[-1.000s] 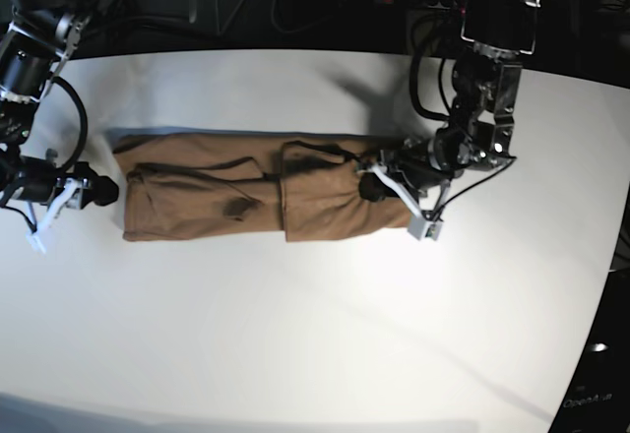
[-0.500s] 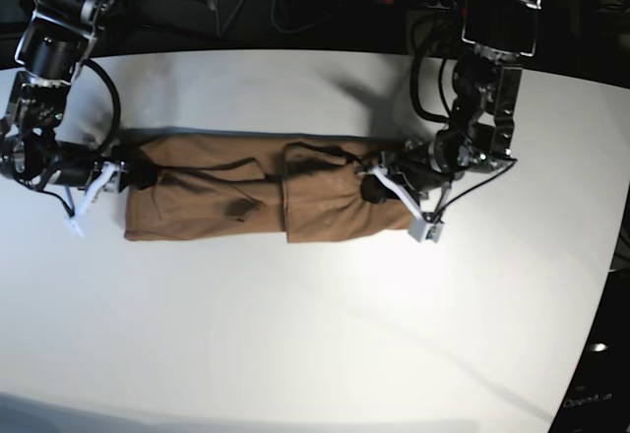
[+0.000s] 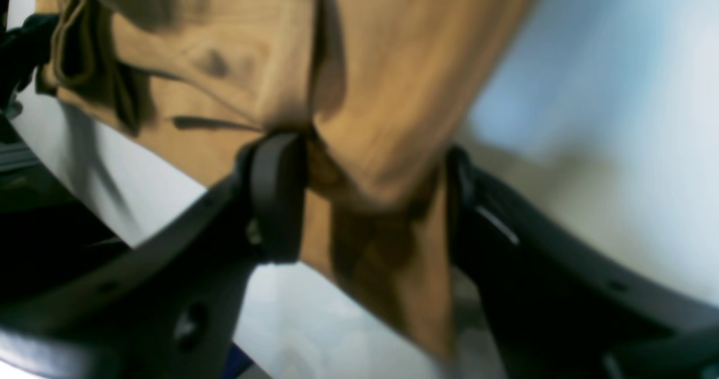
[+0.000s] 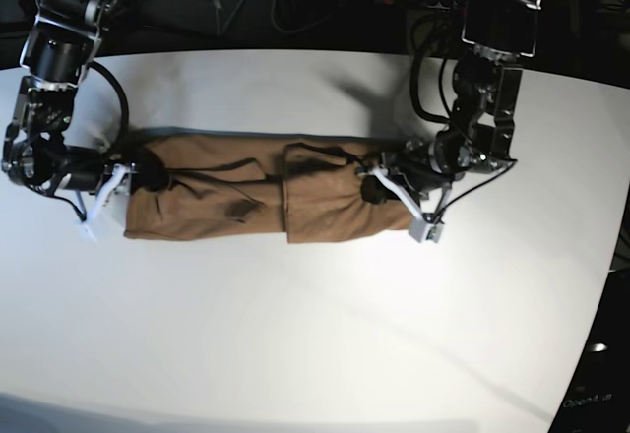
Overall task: Fold the T-shirt properly
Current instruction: 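Move the right gripper to the strip's other end and grasp it, then lift the gripped end with the right gripper and fold it toward the left gripper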
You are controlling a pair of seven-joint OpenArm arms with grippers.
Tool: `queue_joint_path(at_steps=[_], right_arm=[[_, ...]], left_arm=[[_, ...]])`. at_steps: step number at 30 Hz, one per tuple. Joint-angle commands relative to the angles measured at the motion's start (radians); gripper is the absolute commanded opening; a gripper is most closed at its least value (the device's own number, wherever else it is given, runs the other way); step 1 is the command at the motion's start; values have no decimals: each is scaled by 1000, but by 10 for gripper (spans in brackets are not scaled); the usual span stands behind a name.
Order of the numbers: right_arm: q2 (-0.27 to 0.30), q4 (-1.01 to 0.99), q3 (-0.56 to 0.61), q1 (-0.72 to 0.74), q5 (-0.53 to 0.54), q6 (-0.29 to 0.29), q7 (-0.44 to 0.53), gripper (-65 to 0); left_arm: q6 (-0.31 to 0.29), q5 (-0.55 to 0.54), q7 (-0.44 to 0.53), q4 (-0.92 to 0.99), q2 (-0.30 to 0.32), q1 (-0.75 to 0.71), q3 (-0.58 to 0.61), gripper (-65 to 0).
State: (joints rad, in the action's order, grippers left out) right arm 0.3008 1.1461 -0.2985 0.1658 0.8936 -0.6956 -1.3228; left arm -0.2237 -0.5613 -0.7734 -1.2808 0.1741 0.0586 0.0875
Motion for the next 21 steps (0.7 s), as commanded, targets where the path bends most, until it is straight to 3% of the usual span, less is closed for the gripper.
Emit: queue_joint_path(at_steps=[1, 4, 7, 21], right_arm=[[13, 13, 0, 16, 15, -3, 6, -355], [10, 13, 0, 15, 17, -3, 6, -454], [10, 13, 0, 15, 17, -3, 6, -640], [7, 25, 32, 28, 14, -3, -4, -644]], left_arm=[[51, 83, -45, 11, 12, -1, -2, -622], [51, 83, -45, 11, 12, -1, -2, -622], [51, 83, -45, 11, 11, -1, -2, -622], [53, 85, -45, 11, 14, -1, 68, -622]])
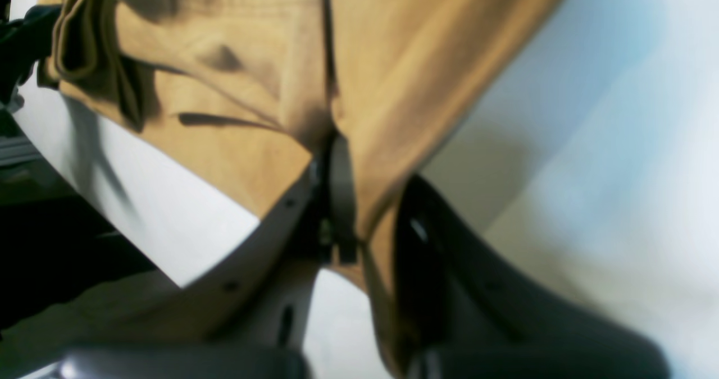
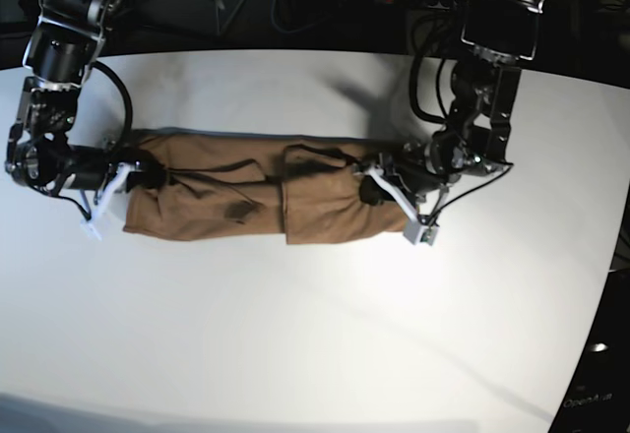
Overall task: Fold the T-shirt properly
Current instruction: 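Lift the gripped end with the right gripper and fold it toward the left gripper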
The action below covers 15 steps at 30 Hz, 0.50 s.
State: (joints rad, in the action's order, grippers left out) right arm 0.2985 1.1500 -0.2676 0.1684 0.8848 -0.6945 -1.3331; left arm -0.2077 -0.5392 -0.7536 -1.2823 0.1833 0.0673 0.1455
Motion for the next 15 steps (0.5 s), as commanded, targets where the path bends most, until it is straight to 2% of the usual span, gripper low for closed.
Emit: queue_joint_path(at_steps=[1, 4, 8, 11, 15], right_arm=[[8, 37, 29, 33, 23, -4, 8, -644], [9, 146, 101, 38, 23, -4, 7, -644], [9, 333, 136, 9, 23, -4, 5, -644], [9, 416, 146, -5, 21, -4, 4, -644], [9, 476, 213, -8, 21, -4, -1, -644]], left_arm=[[38, 63, -65, 13, 3, -10, 13, -622], [38, 72, -65, 17, 2, -8, 33, -622], [38, 144, -65, 19, -8, -4, 50, -622], [38, 186, -67, 22, -26, -8, 50, -622], [38, 241, -91, 23, -34, -8, 50, -622]])
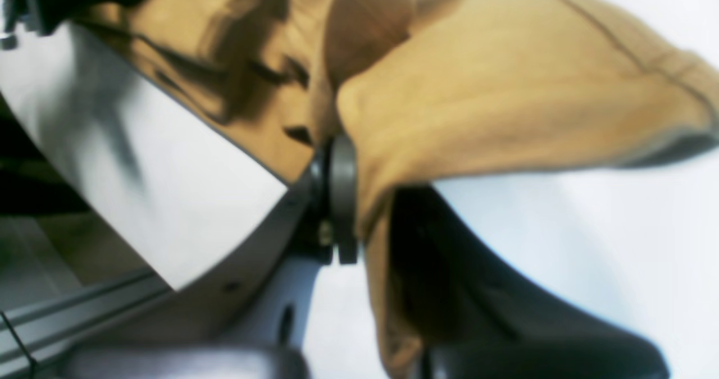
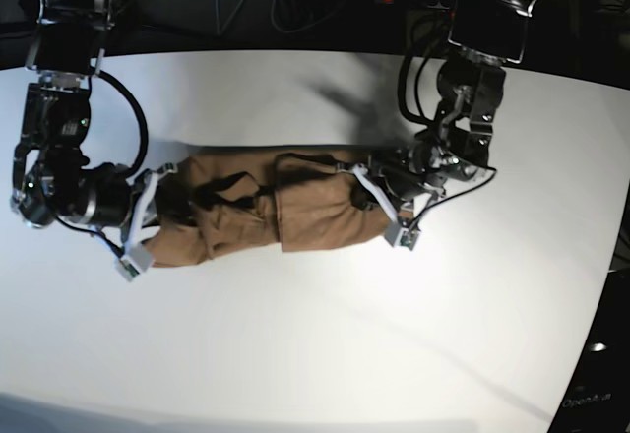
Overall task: Fold the T-shirt properly
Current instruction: 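Lift the gripped end with the right gripper and fold it toward the left gripper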
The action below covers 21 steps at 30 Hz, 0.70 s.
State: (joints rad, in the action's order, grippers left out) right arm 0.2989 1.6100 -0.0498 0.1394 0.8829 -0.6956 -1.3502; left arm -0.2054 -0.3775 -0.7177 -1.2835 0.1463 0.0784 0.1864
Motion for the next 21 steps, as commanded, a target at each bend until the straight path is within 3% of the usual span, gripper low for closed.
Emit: queue_joint_path(at_steps=[1, 16, 21], right_arm=[[9, 23, 15, 16, 23, -3, 12, -644], [4, 40, 318, 107, 20, -3, 18, -644], [-37, 39, 423, 153, -67, -3, 8, -646]], left_arm=[[36, 82, -136, 25, 0, -19, 8, -622], [36, 90, -147, 15, -15, -19, 9, -622], [36, 84, -147, 14, -17, -21, 9, -622]])
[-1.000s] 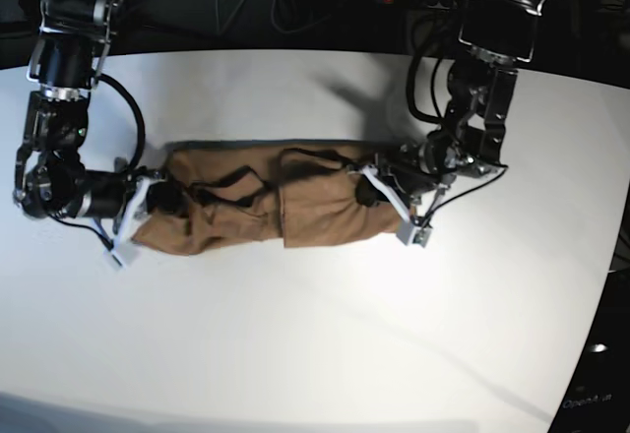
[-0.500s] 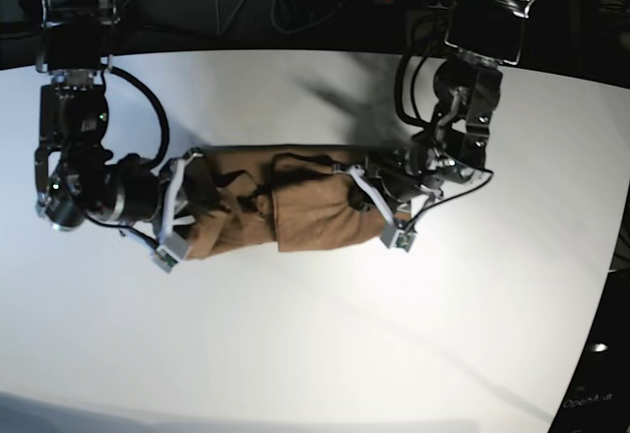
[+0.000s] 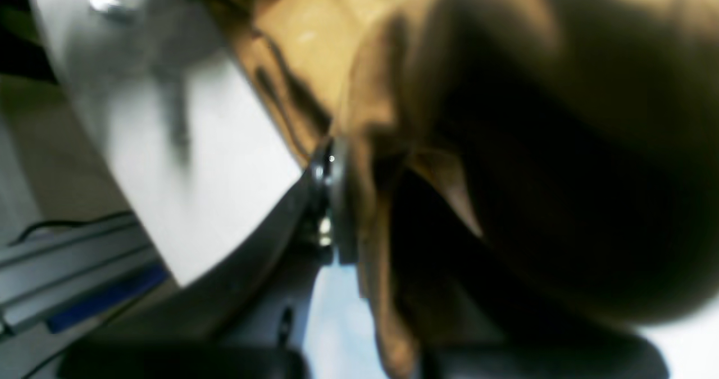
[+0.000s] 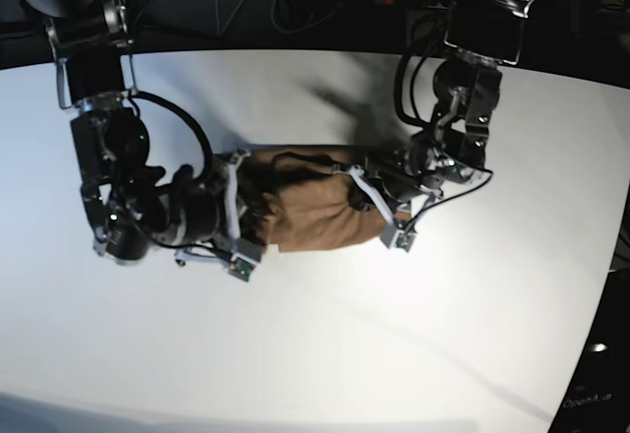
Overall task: Fold the T-shirt properly
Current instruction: 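Lift the gripped end with the right gripper and fold it toward the left gripper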
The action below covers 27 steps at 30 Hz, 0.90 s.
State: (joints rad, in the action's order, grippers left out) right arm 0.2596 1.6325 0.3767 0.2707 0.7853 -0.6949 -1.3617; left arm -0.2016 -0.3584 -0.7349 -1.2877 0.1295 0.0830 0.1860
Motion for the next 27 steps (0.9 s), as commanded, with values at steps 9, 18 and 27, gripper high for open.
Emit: queue_joint_path(at_steps=[9, 18, 27], right_arm=[[-49, 15, 114, 69, 20, 2, 1, -646], [-75, -28, 141, 115, 18, 13, -14, -646], [-75, -27, 141, 115, 18, 13, -14, -646]], left_arm=[[32, 61, -165, -97, 5, -56, 4, -622], [32, 69, -288, -267, 5, -48, 2, -618], [27, 69, -291, -269, 9, -52, -101, -617]])
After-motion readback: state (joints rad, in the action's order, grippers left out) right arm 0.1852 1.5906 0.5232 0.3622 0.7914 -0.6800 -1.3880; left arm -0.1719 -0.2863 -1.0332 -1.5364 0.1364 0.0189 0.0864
